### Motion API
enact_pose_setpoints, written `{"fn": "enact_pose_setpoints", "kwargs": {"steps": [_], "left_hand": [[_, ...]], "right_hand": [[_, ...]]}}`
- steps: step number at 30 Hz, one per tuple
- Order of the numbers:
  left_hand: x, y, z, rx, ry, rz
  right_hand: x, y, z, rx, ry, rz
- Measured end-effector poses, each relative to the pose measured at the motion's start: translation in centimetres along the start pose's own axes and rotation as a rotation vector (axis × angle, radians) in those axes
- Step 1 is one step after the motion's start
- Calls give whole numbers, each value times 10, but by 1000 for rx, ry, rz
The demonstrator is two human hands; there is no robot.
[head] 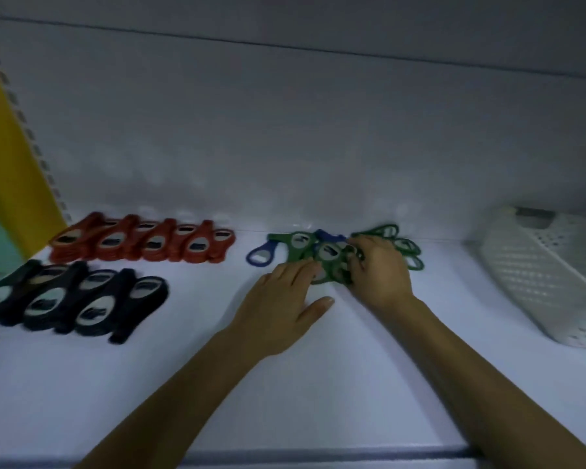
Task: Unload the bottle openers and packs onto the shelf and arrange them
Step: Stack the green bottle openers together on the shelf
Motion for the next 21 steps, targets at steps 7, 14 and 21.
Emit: {"fn": "enact_pose_setpoints", "kwargs": {"steps": [7,14,21], "left_hand": [[34,24,-20,-78,92,-56],[33,23,-18,-165,97,-102],[32,22,-11,-341,16,-106]], "right_hand": [[9,13,-81,-20,285,86],[13,11,-80,-115,231,14],[17,8,-71,-155,16,143]]}}
Point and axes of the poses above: each hand's wrist, its own x-axis towards the middle knuckle, its own y-axis out of the palm, z = x × y, the point moved 4 cm from there along x, towards the middle knuckle, and after that the axes turned 13 degrees about -y, right-handed, at the moved point
